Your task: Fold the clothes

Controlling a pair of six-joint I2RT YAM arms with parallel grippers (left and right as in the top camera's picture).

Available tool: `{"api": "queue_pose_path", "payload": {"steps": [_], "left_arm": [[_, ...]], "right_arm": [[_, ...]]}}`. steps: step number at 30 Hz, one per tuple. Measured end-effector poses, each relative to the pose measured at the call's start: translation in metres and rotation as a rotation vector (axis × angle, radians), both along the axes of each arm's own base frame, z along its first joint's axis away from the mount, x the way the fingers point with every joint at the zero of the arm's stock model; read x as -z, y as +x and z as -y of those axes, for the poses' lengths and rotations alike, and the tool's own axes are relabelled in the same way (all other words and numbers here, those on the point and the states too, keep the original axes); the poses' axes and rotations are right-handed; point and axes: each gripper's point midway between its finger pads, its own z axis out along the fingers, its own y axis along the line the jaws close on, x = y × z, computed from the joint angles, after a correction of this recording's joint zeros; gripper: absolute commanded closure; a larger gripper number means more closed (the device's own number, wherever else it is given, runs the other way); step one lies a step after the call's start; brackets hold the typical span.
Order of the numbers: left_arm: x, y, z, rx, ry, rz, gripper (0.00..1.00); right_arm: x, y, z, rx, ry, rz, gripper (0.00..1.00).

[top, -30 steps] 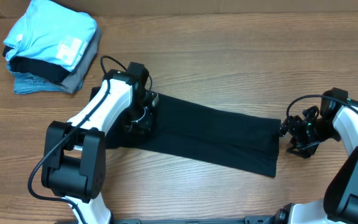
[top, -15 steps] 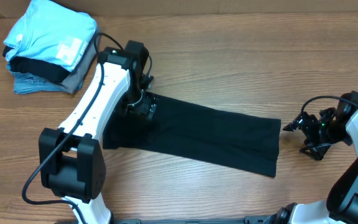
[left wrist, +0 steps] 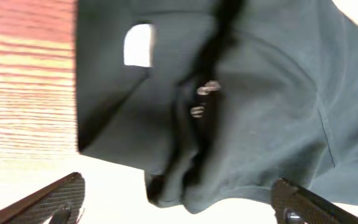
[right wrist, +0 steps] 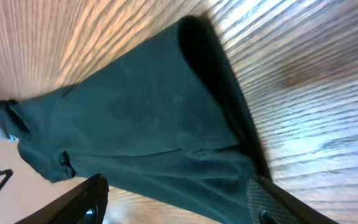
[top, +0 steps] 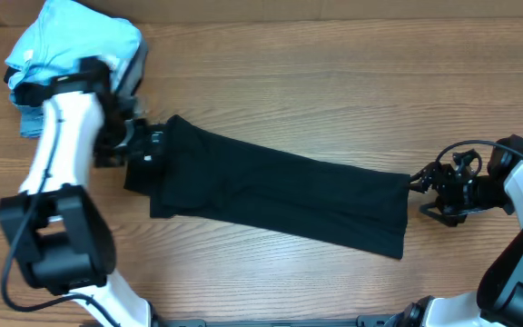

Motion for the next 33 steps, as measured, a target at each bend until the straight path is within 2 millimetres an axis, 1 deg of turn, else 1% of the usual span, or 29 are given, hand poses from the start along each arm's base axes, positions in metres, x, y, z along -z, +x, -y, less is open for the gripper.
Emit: {"api": "queue_pose_path", "payload": {"steps": [3, 4, 6, 9, 11, 12, 13, 15, 16, 18, 20, 25, 26, 29, 33], "left_arm": [[0.000, -0.006, -0.013, -0.022, -0.088, 0.008, 0.10], [-0.001, -0.007, -0.014, -0.020, -0.112, 0.013, 0.10], [-0.003, -0.009, -0.013, -0.004, -0.149, 0.019, 0.11], [-0.006, -0.010, -0.006, 0.020, -0.190, 0.027, 0.12], [-0.007, -0.009, -0.003, 0.030, -0.204, 0.033, 0.16], [-0.007, -0.009, -0.002, 0.032, -0.209, 0.035, 0.19], [-0.008, -0.009, -0.001, 0.034, -0.215, 0.038, 0.20], [-0.008, -0.009, 0.000, 0.042, -0.221, 0.041, 0.21], [-0.008, -0.009, 0.001, 0.045, -0.225, 0.042, 0.20], [-0.009, -0.009, 0.003, 0.045, -0.236, 0.043, 0.21], [-0.010, -0.008, 0.005, 0.046, -0.248, 0.048, 0.21], [-0.012, -0.010, 0.008, 0.044, -0.271, 0.041, 0.23], [-0.012, -0.012, 0.009, 0.044, -0.276, 0.032, 0.24], [-0.013, -0.018, 0.011, 0.045, -0.287, 0.012, 0.24], [-0.015, -0.021, 0.013, 0.048, -0.295, -0.003, 0.25]], "right_arm": [[0.005, -0.004, 0.006, 0.014, -0.046, -0.044, 0.09], [0.007, -0.005, 0.009, 0.022, -0.064, -0.054, 0.07], [0.010, -0.003, 0.014, 0.037, -0.094, -0.060, 0.07], [0.014, 0.001, 0.020, 0.053, -0.126, -0.052, 0.14], [0.021, -0.003, 0.020, 0.060, -0.133, -0.065, 0.23], [0.026, -0.007, 0.019, 0.059, -0.128, -0.082, 0.24], [0.031, -0.011, 0.017, 0.063, -0.120, -0.103, 0.24], [0.044, -0.021, 0.012, 0.061, -0.102, -0.145, 0.29], [0.051, -0.025, 0.009, 0.062, -0.088, -0.162, 0.30], [0.052, -0.025, 0.003, 0.064, -0.059, -0.146, 0.30], [0.052, -0.023, -0.004, 0.051, -0.037, -0.113, 0.39], [0.058, -0.021, -0.028, -0.043, -0.021, -0.064, 0.95], [0.060, -0.022, -0.031, -0.059, -0.018, -0.064, 0.96], [0.061, -0.024, -0.031, -0.062, -0.015, -0.074, 0.96], [0.055, -0.031, -0.024, -0.054, -0.036, -0.140, 0.96]]}}
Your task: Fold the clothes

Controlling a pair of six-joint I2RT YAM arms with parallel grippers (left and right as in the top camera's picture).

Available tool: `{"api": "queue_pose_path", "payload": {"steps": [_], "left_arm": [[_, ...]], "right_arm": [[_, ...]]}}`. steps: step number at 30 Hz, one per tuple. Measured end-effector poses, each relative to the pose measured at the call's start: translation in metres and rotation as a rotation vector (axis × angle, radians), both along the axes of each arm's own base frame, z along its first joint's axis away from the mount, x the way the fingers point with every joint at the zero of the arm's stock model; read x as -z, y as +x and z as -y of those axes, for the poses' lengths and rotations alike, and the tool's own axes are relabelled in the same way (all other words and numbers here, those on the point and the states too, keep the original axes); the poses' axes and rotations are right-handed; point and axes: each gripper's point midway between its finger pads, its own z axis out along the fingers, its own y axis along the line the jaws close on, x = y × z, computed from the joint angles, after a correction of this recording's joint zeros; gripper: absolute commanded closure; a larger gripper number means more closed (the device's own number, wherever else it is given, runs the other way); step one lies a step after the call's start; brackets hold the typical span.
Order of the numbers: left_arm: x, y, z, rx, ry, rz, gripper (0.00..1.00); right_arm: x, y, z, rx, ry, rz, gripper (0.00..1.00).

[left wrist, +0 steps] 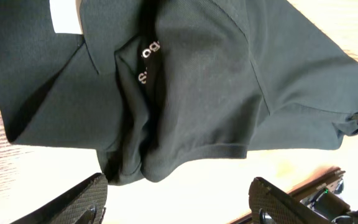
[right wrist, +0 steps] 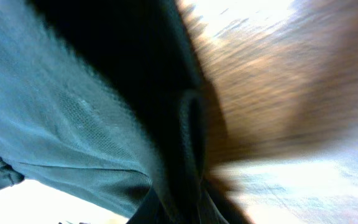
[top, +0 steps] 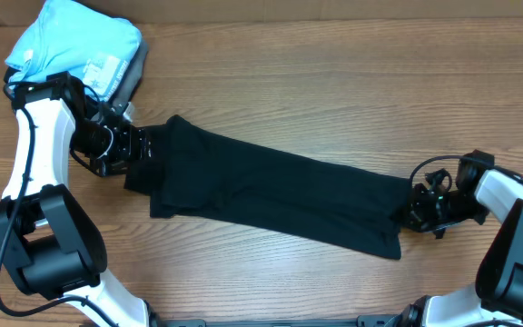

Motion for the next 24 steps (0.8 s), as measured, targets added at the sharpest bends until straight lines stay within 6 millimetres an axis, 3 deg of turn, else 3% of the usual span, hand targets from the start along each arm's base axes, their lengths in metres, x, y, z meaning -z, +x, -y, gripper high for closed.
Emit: {"api": "queue_pose_path", "payload": {"steps": [4, 8, 12, 16, 22, 23, 24], "left_arm": [[-0.006, 0.000, 0.000, 0.007, -0.001, 0.001, 0.27], [-0.011, 0.002, 0.000, 0.010, 0.000, 0.010, 0.27], [-0.011, 0.003, 0.000, 0.010, -0.001, 0.014, 0.27], [-0.012, 0.003, 0.000, 0.010, 0.000, 0.018, 0.26], [-0.020, 0.003, 0.000, 0.010, 0.007, 0.043, 0.26], [-0.022, 0.003, 0.000, 0.010, 0.008, 0.049, 0.26], [-0.022, 0.003, 0.000, 0.010, 0.008, 0.049, 0.26]], "right_arm": [[-0.025, 0.007, 0.025, 0.050, -0.091, -0.035, 0.96], [-0.072, 0.028, 0.057, 0.104, -0.204, 0.047, 0.96], [-0.115, 0.040, 0.067, 0.115, -0.264, 0.130, 0.96], [-0.131, 0.047, 0.042, 0.040, -0.266, 0.178, 0.96], [-0.132, 0.068, -0.026, -0.123, -0.251, 0.246, 0.96], [-0.133, 0.074, -0.048, -0.156, -0.243, 0.273, 0.96], [-0.133, 0.075, -0.051, -0.161, -0.242, 0.276, 0.96]]}}
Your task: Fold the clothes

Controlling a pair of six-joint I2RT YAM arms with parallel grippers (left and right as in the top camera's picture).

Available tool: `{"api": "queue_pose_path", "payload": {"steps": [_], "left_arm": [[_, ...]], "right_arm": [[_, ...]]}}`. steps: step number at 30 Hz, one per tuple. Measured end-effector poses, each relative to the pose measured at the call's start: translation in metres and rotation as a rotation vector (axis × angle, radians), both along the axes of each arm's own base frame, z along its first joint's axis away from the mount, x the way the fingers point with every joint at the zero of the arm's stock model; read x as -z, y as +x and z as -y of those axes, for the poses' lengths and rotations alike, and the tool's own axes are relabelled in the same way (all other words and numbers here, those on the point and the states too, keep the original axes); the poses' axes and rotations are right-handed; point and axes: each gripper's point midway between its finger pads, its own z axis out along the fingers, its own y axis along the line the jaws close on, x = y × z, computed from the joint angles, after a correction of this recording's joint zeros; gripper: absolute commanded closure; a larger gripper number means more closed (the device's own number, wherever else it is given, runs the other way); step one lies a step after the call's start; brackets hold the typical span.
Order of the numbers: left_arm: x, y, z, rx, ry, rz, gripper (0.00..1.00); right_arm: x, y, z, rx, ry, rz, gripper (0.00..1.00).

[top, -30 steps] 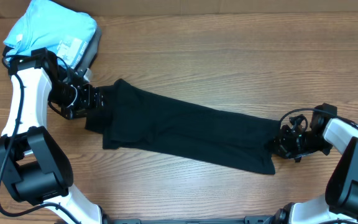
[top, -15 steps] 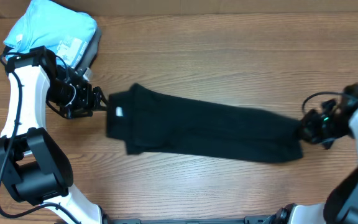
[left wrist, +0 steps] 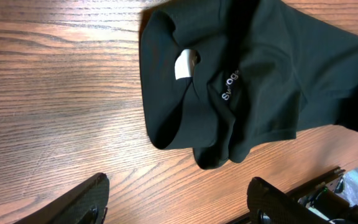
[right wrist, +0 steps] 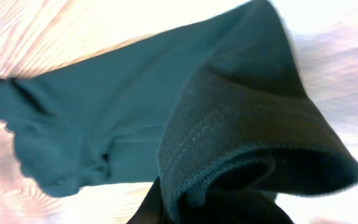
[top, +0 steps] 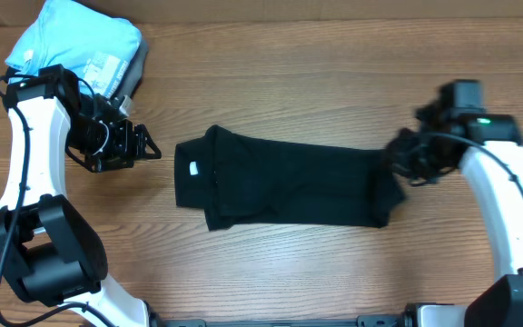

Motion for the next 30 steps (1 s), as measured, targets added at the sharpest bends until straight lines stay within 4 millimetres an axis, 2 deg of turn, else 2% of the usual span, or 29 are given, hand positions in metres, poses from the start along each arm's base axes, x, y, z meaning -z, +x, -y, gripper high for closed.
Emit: {"api": "queue_pose_path", "payload": {"steps": [1, 4, 8, 9, 11, 13, 16, 21, 22, 25, 28, 30], "left_arm": [[-0.001, 0.000, 0.000, 0.000, -0.001, 0.003, 0.26], [-0.002, 0.000, 0.001, 0.000, -0.004, 0.002, 0.26], [-0.003, -0.001, 0.003, -0.001, -0.015, 0.001, 0.26], [-0.003, -0.001, 0.003, -0.002, -0.018, 0.001, 0.26], [-0.004, -0.002, 0.004, -0.002, -0.023, -0.001, 0.26], [-0.004, -0.003, 0.005, -0.003, -0.026, -0.006, 0.26], [-0.004, -0.003, 0.005, -0.003, -0.029, -0.009, 0.25], [-0.005, -0.004, 0.006, -0.003, -0.033, -0.011, 0.28], [-0.005, -0.004, 0.006, -0.002, -0.033, -0.011, 0.28], [-0.005, -0.007, 0.006, 0.002, -0.036, -0.020, 0.31], [-0.006, -0.011, 0.008, 0.003, -0.042, -0.039, 0.33], [-0.009, -0.012, 0.008, 0.003, -0.042, -0.040, 0.33]], "right_arm": [[0.001, 0.004, -0.016, -0.022, 0.007, 0.010, 0.96], [0.009, 0.010, -0.046, -0.060, 0.019, 0.015, 0.96], [0.031, 0.010, -0.085, -0.097, 0.010, -0.027, 0.95], [0.037, 0.010, -0.093, -0.105, 0.007, -0.038, 0.92], [0.047, 0.007, -0.110, -0.122, 0.003, -0.060, 0.67], [0.053, 0.002, -0.122, -0.141, 0.005, -0.078, 0.52], [0.054, -0.004, -0.132, -0.155, 0.015, -0.093, 0.52], [0.052, -0.004, -0.122, -0.136, 0.020, -0.104, 0.51], [0.049, -0.002, -0.118, -0.126, 0.021, -0.096, 0.53], [0.037, 0.003, -0.093, -0.067, 0.024, -0.084, 0.71], [0.032, 0.004, -0.068, -0.018, 0.016, -0.093, 0.74], [0.033, 0.005, -0.061, -0.003, 0.013, -0.094, 0.75]]}}
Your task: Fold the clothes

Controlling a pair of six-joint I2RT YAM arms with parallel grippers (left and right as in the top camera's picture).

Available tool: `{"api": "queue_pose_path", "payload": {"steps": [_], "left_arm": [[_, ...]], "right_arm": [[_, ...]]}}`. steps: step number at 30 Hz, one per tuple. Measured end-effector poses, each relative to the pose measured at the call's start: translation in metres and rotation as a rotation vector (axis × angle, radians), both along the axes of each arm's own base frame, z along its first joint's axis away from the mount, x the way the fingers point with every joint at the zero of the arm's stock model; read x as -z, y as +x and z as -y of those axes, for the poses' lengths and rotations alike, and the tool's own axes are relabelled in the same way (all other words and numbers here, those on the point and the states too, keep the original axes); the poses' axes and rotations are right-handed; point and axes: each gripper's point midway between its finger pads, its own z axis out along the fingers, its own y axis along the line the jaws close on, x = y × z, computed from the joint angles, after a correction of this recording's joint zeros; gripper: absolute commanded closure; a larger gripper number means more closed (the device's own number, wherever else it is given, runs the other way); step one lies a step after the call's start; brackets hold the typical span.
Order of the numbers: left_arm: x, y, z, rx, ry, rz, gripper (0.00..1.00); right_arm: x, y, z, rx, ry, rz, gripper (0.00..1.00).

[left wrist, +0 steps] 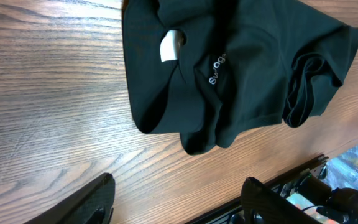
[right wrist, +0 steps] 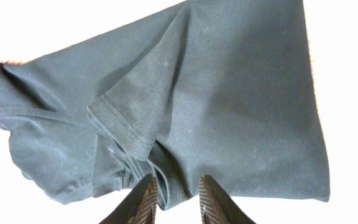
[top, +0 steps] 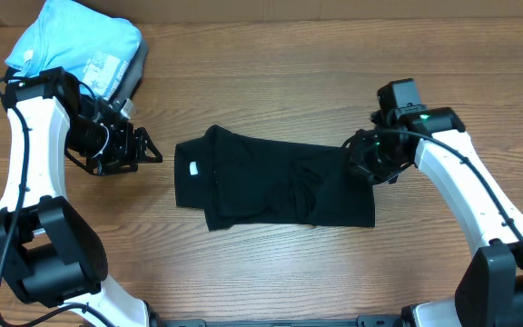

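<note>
A black shirt [top: 271, 186] lies in the middle of the wooden table, folded short, its collar and white label at the left. In the left wrist view the shirt [left wrist: 229, 68] has its bottom part doubled over at the right. My left gripper [top: 142, 151] is open a little left of the collar, its fingers wide over bare wood [left wrist: 179, 190]. My right gripper [top: 363, 168] is at the shirt's right end. Its fingers [right wrist: 176, 193] stand slightly parted over the folded hem [right wrist: 166, 180], which lies flat.
A pile of light blue clothes [top: 75, 41] sits at the back left corner, on something grey. The table's front edge [left wrist: 303, 171] shows in the left wrist view. Bare wood surrounds the shirt.
My right gripper has moved left over the shirt and parted its fingers. The hem it held raised now lies flat on the shirt, which is shorter. The left arm has hardly moved.
The shirt first lay long and slanted, with my left gripper open at the collar and the right open by the hem. Then the right was shut on the hem. Then the shirt lay shorter, hem raised, left gripper clear. Now the hem lies folded over.
</note>
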Motion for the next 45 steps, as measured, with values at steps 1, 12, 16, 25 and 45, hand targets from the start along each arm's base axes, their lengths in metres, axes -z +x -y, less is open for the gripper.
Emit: {"api": "queue_pose_path", "payload": {"steps": [1, 12, 16, 25, 45], "left_arm": [[-0.003, 0.000, 0.000, 0.000, 0.001, 0.004, 0.33], [-0.093, -0.007, 0.002, 0.000, 0.087, 0.307, 0.26], [-0.107, -0.014, 0.004, 0.000, 0.099, 0.349, 0.26], [-0.107, -0.018, 0.004, 0.000, 0.100, 0.334, 0.22], [0.021, -0.014, 0.006, -0.004, 0.030, 0.161, 0.00]], "right_arm": [[0.002, 0.001, 0.000, -0.004, 0.001, 0.004, 0.77], [0.071, 0.009, -0.094, -0.043, 0.185, 0.119, 0.82], [0.044, 0.050, -0.137, -0.087, 0.350, 0.347, 0.82], [0.012, 0.049, -0.114, -0.127, 0.439, 0.236, 0.75], [0.004, -0.034, -0.051, -0.287, 0.183, -0.006, 0.46]]}}
